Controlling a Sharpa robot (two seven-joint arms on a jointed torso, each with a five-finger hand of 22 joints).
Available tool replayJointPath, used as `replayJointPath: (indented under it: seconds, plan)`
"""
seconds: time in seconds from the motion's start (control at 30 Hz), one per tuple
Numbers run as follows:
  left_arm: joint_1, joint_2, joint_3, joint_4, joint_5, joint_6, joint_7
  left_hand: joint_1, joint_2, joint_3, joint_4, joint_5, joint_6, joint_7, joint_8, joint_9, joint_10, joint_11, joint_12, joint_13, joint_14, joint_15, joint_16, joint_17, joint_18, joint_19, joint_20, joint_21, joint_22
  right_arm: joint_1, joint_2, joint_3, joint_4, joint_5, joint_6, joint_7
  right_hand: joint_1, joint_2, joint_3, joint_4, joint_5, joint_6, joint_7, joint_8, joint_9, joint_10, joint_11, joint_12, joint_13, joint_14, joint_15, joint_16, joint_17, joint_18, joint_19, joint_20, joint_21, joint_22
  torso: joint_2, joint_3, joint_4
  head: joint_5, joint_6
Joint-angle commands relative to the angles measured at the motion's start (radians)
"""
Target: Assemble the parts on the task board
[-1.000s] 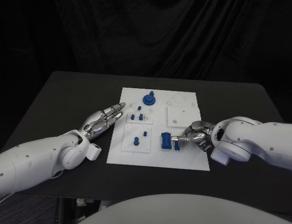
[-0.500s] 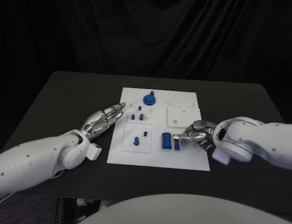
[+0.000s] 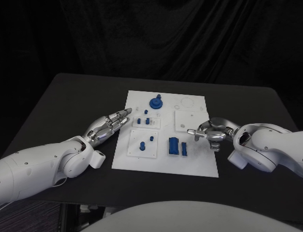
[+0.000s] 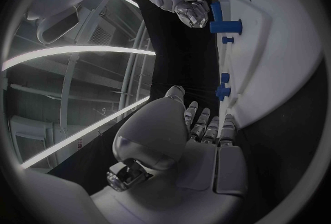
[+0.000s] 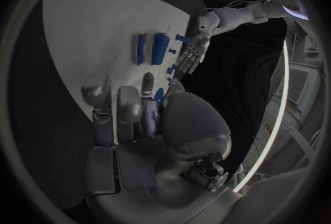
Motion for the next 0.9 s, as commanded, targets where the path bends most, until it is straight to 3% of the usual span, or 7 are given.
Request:
replayJointPath:
  seconds: [0.03,0.27,0.37,0.5,0.57,0.7,0.9]
  plan:
    - [0.003,-0.018,0.000,0.046,0.001,-0.034,0.140,-0.040,0.006,-0.015,0.006,-0.026,0.020,0.009,0.008,0.002,0.012,0.005,0.022,0.002,0.000,0.001,-0.004,-0.001,0.004,0.001,-0.008,0.001,0.002,0.027,-0.020,0.001,0.015,0.097,-0.196,0.346,0.009,0.036,-0.020,-0.001,0.008,0.012,0.006,-0.020,-0.022,-0.126,0.011,-0.110,-0.149,-0.084,0.012,-0.166,-0.207,0.034,-0.089,0.012,-0.235,-0.081,0.000,0.0001,0.0001,0.002,0.000]
    - [0.049,-0.042,0.000,0.102,0.054,-0.043,0.142,-0.141,0.019,-0.046,0.007,-0.131,0.071,0.060,0.014,0.006,0.034,-0.013,0.056,0.004,0.005,-0.008,-0.001,0.001,-0.004,0.008,-0.023,0.006,0.010,0.088,-0.037,0.001,0.019,0.265,-0.193,0.555,0.012,0.097,-0.082,-0.012,-0.006,0.005,0.079,-0.122,-0.137,-0.439,0.097,-0.597,-0.652,-0.256,0.111,-0.565,-0.411,0.034,-0.209,0.103,-0.582,-0.345,0.000,0.0002,-0.0004,-0.002,0.000]
    - [0.078,-0.043,0.000,0.115,0.095,-0.041,0.135,-0.209,0.022,-0.062,0.009,-0.206,0.064,0.101,0.009,0.004,0.032,-0.019,0.037,0.002,0.002,-0.010,-0.003,-0.001,-0.004,0.008,-0.025,0.007,0.009,0.103,-0.036,0.001,0.010,0.314,-0.141,0.611,-0.025,0.102,-0.102,-0.002,-0.069,-0.072,0.169,-0.262,-0.232,-0.584,0.191,-0.813,-0.834,-0.468,0.217,-0.760,-0.532,0.012,-0.371,0.181,-0.765,-0.500,-0.003,0.0007,-0.0021,0.001,0.000]
    - [0.108,-0.053,0.000,0.141,0.120,-0.043,0.133,-0.270,0.021,-0.077,0.007,-0.302,0.027,0.102,0.001,0.000,0.033,-0.021,0.005,-0.001,0.000,-0.014,-0.003,-0.001,-0.003,0.009,-0.026,0.008,0.009,0.109,-0.016,0.001,-0.018,0.397,-0.050,0.657,-0.038,0.100,-0.114,-0.001,-0.104,-0.151,0.191,-0.373,-0.302,-0.691,0.249,-0.919,-0.941,-0.608,0.276,-0.857,-0.610,-0.009,-0.508,0.224,-0.779,-0.609,-0.014,0.0066,-0.0057,0.006,0.000]
    - [0.119,-0.059,0.000,0.154,0.126,-0.045,0.132,-0.298,0.020,-0.085,0.007,-0.341,0.010,0.099,-0.001,-0.001,0.032,-0.026,-0.009,-0.001,0.000,-0.015,-0.004,-0.002,0.000,0.008,-0.028,0.007,0.007,0.107,-0.004,0.001,-0.034,0.426,-0.008,0.671,-0.062,0.097,-0.134,-0.001,-0.160,-0.254,0.194,-0.462,-0.361,-0.857,0.268,-1.011,-1.017,-0.818,0.308,-0.956,-0.676,-0.063,-0.881,0.245,-0.808,-0.872,-0.019,0.0100,-0.0107,0.011,0.000]
    - [0.133,-0.062,0.000,0.168,0.134,-0.046,0.136,-0.354,0.021,-0.099,0.007,-0.450,-0.008,0.065,-0.003,-0.002,0.030,-0.025,-0.035,-0.003,0.000,-0.017,-0.004,-0.002,0.002,0.004,-0.027,0.005,0.002,0.096,0.018,0.001,-0.069,0.460,0.050,0.703,-0.081,0.087,-0.158,-0.003,-0.207,-0.376,0.151,-0.560,-0.430,-1.102,0.201,-1.129,-1.112,-1.136,0.297,-1.076,-0.743,-0.086,-1.176,0.261,-0.829,-1.176,-0.037,0.0158,-0.0129,0.012,0.000]
    - [0.140,-0.041,0.000,0.160,0.146,-0.041,0.145,-0.353,0.018,-0.100,0.005,-0.454,-0.033,0.008,-0.006,-0.005,0.016,-0.020,-0.069,-0.006,0.000,-0.023,-0.004,-0.002,0.001,-0.004,-0.033,-0.001,-0.009,0.063,0.021,0.001,-0.094,0.477,0.074,0.743,-0.069,0.050,-0.152,-0.002,-0.219,-0.574,-0.051,-0.729,-0.517,-1.267,0.143,-1.231,-1.193,-1.263,0.276,-1.106,-0.759,-0.079,-1.212,0.254,-0.837,-1.238,-0.063,0.0214,-0.0131,0.014,0.000]
